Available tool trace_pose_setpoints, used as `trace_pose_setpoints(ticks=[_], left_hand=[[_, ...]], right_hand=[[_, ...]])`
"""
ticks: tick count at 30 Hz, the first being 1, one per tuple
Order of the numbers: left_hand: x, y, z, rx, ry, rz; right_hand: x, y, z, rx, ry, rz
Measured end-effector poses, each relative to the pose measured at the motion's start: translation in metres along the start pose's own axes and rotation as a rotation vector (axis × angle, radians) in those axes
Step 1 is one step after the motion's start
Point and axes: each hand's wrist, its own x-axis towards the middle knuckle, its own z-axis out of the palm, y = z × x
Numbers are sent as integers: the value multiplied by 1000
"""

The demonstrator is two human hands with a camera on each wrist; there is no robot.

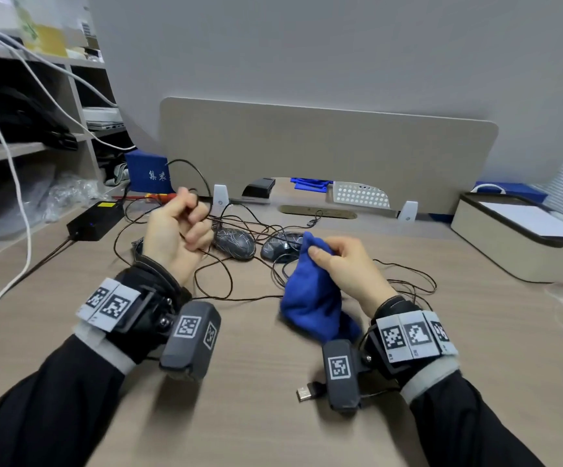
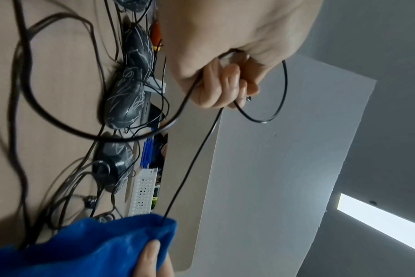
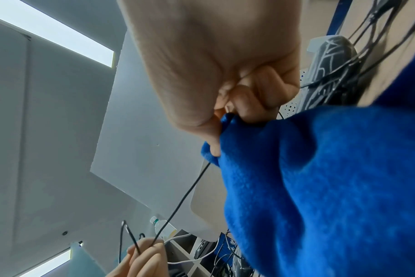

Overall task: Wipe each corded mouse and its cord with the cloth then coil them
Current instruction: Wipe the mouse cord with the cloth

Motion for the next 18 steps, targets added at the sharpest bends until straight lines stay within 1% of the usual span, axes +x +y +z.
trace_pose_setpoints(ticks=[2, 4, 6, 9, 12, 15, 18], left_hand=[[0, 1, -1, -39, 36, 6], [0, -4, 1, -7, 20, -47], [-2, -10, 5, 133, -44, -140], [-10, -21, 15, 444, -151, -263], [-15, -30, 19, 614, -167, -340], [-20, -34, 22, 613, -191, -370], [-22, -38, 26, 618, -195, -332]], right_hand=[[1, 1, 0, 23, 47, -2], [-1, -2, 0, 64, 52, 7], [-3, -4, 0, 116, 19, 8], [-5, -8, 1, 93, -56, -34], [-7, -12, 2, 107, -106, -70], [-10, -16, 1, 186, -120, -100], [-13, -18, 2, 229, -172, -125]])
